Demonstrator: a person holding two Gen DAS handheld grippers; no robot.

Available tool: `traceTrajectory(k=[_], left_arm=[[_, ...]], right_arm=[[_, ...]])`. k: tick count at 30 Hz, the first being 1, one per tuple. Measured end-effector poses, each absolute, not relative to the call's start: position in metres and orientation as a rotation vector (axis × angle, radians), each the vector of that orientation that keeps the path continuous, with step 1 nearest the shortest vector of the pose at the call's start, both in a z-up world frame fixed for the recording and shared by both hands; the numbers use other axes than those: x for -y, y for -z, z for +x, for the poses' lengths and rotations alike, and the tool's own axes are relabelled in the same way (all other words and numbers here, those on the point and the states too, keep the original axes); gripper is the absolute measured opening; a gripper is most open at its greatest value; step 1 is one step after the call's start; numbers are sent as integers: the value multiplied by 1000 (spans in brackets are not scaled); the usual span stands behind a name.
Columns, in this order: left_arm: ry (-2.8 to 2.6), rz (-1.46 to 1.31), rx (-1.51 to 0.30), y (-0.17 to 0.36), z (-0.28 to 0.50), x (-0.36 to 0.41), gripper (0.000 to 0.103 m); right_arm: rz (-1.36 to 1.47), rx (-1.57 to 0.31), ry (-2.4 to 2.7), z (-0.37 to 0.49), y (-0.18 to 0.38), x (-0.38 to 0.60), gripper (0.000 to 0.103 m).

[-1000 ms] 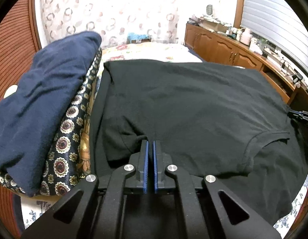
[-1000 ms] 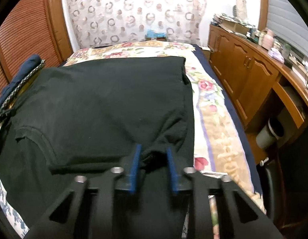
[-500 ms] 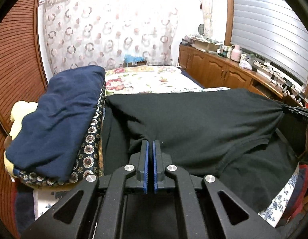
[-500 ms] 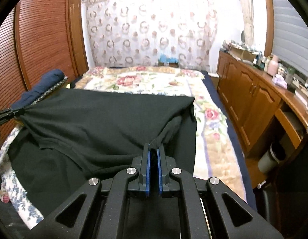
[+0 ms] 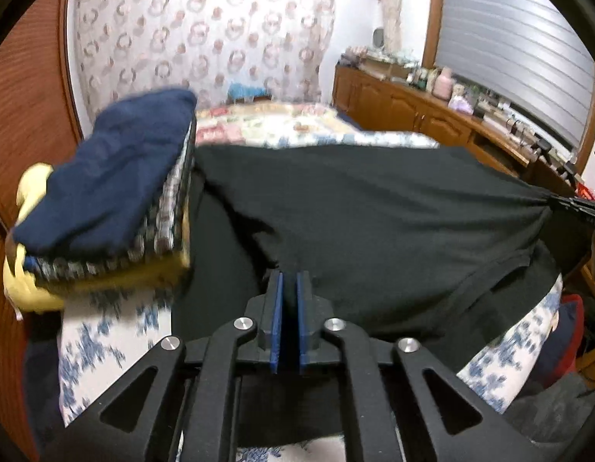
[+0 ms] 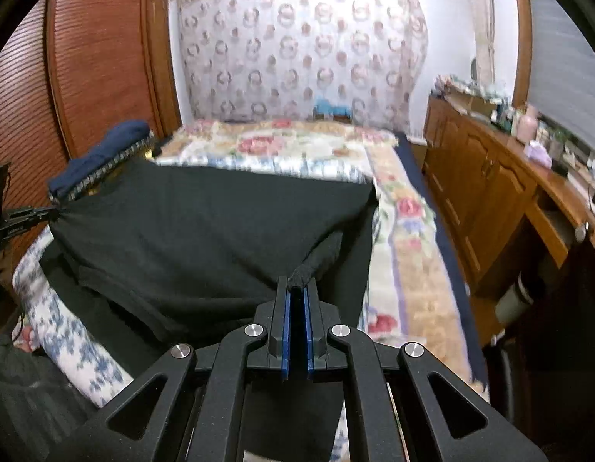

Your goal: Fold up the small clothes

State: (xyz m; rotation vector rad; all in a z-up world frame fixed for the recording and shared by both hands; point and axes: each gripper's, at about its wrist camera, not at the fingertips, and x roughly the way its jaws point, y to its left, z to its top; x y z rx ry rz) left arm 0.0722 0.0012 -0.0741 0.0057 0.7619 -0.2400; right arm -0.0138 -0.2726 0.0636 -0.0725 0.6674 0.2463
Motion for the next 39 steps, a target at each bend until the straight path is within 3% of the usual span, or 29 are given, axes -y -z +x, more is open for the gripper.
traceTrajectory(k=[2, 4, 30, 36, 39], left_arm=[[234, -9, -782, 81, 74, -8, 30], [228, -23, -783, 82, 73, -14, 38], [223, 27, -884, 111, 112, 9, 39], [252, 1, -874, 112, 100, 5, 28], [292, -24, -875, 112, 99, 7, 12]], right_arm=[[-57, -717, -241, -8, -46, 276, 6], [-45, -747, -232, -4, -33, 278, 6], [-54, -769, -216, 8, -28, 270, 6], [-56, -770, -217, 9, -27, 270, 5], [-59, -769, -218, 8, -27, 270, 6]])
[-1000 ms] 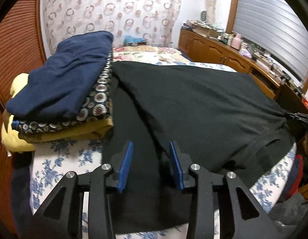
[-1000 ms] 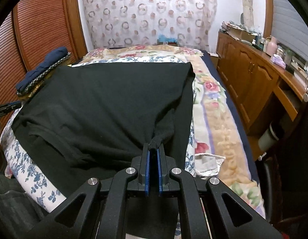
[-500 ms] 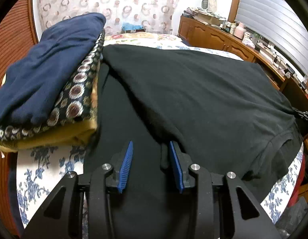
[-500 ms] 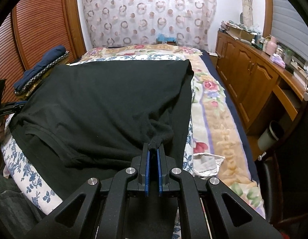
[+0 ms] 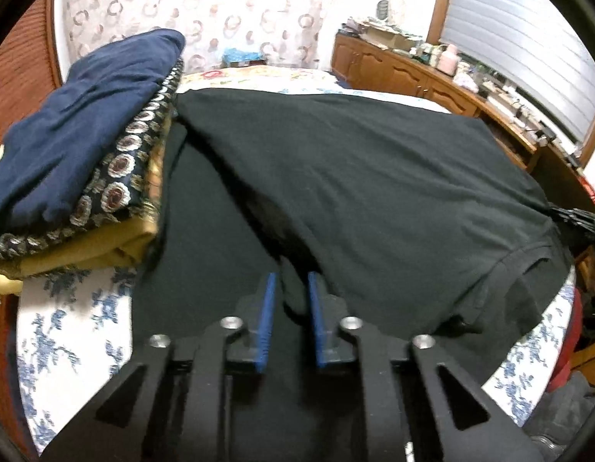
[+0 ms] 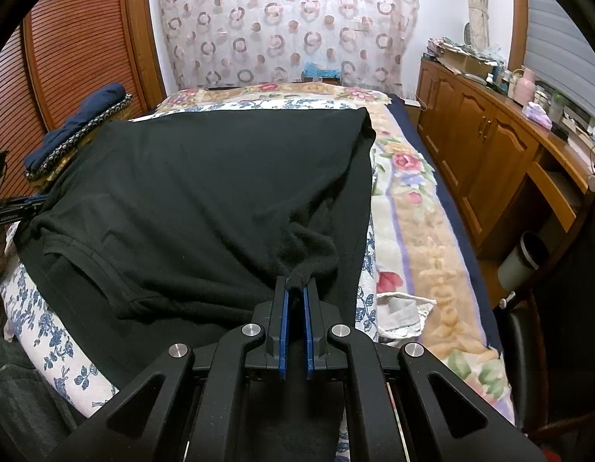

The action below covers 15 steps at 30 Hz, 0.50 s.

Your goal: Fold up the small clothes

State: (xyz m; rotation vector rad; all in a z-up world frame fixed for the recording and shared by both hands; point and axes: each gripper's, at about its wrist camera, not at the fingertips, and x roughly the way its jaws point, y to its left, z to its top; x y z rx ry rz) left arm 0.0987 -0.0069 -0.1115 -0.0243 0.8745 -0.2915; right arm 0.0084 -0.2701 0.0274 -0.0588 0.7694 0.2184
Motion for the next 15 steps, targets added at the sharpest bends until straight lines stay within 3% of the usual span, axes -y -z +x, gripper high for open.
traceTrajectory(k=[2, 15], left_arm=[[311, -29, -876, 110, 98, 9, 4], [161, -135, -654, 50, 49, -48, 2]], right_arm=[[-62, -768, -223, 8, -28, 270, 6], [-15, -657, -264, -13, -64, 276, 5]])
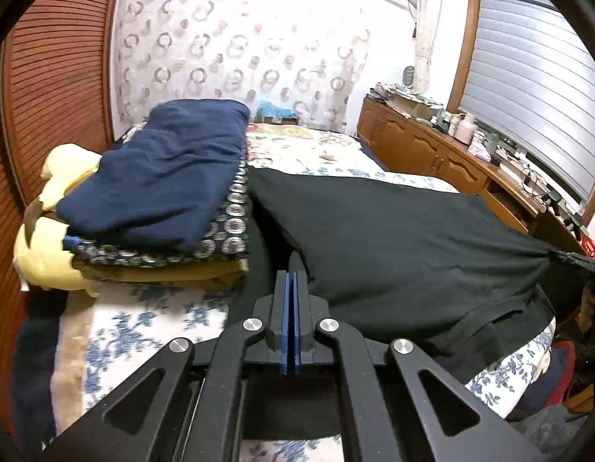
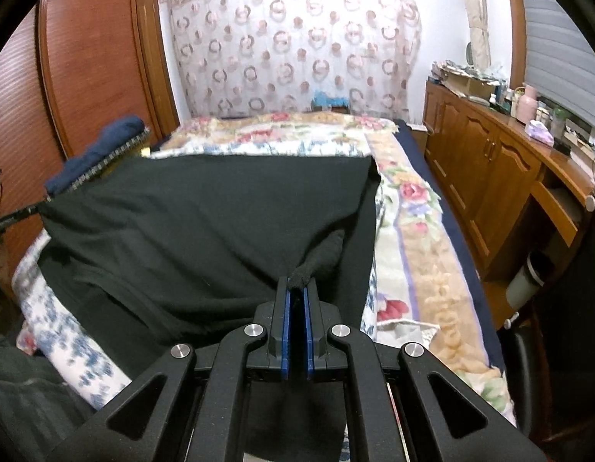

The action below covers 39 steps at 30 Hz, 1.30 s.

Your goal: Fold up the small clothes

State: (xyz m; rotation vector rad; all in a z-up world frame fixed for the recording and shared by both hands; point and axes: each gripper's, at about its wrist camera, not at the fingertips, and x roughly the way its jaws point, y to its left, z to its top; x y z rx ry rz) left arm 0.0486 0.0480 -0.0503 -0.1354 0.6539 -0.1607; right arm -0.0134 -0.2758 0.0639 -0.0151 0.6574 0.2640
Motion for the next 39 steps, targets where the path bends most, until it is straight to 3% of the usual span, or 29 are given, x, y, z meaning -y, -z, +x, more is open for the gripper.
traceTrajectory(k=[8, 18, 23, 25, 26, 28, 32, 39], left_arm=[[135, -166, -662, 56, 43, -66, 2], [95, -136, -771, 91, 48, -63, 3], [115, -137, -743, 86, 43, -65, 37], [118, -126, -738, 83, 42, -65, 45], [126, -122, -736, 83, 43, -64, 53], [133, -120, -738, 82, 44, -62, 64], [146, -112, -760, 87, 50, -56, 73], [136, -95, -808, 99, 58, -51, 74]], right_arm=[[17, -634, -298, -41, -89, 284, 5], [-16, -773, -281, -29, -38, 275, 6], [-47, -748, -259, -20, -49, 268, 16], [-69, -726, -242, -20, -58, 265, 27], [-81, -712, -230, -22, -63, 262, 39], [-96, -690, -221, -19, -67, 257, 49], [-119, -665, -232, -14, -64, 241, 56], [-132, -691, -300, 11, -34, 204, 56]])
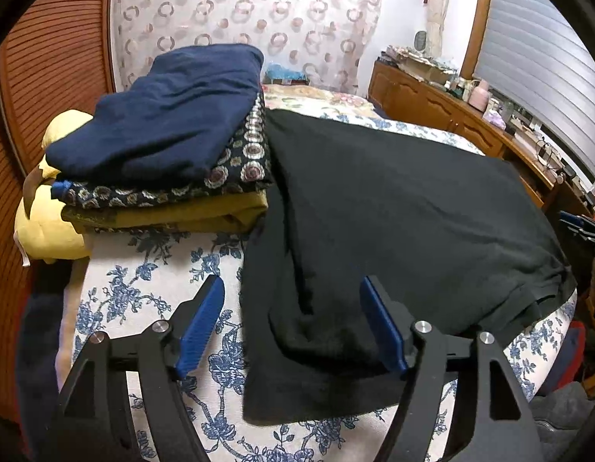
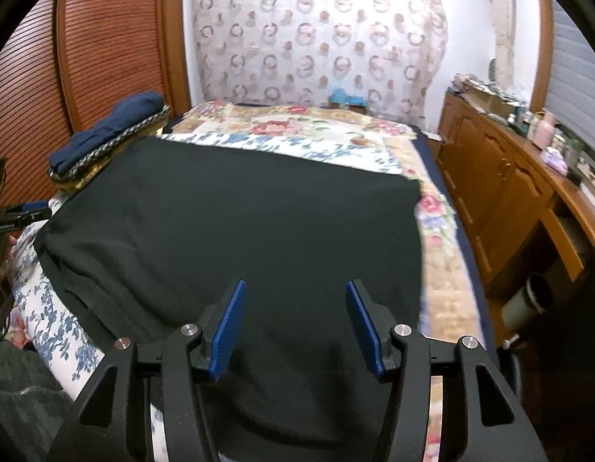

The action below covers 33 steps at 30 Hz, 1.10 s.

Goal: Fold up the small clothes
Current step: 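Grasp the black shirt's edge with the left gripper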

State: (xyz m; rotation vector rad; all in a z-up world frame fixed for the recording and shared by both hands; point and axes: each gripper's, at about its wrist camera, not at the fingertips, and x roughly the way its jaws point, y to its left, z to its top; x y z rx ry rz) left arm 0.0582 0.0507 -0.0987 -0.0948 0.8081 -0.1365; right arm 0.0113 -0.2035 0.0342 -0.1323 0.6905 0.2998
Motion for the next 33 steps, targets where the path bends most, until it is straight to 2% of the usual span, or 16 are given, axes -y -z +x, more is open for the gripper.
traceTrajectory(k=[9, 15, 26, 33], left_arm=[[128, -86, -846, 108, 61, -48, 74], [131, -84, -868, 115, 62, -47, 74], [146, -85, -868, 115, 60, -43, 73], [206, -110, -869, 114, 58, -42, 49]], right_arm=[[-153, -766, -342, 54, -2, 183, 56], [-170, -779, -332, 64, 0, 185, 56], [-179, -779, -332, 60, 2, 176, 68], [-177, -779, -331, 55, 1, 181, 70]])
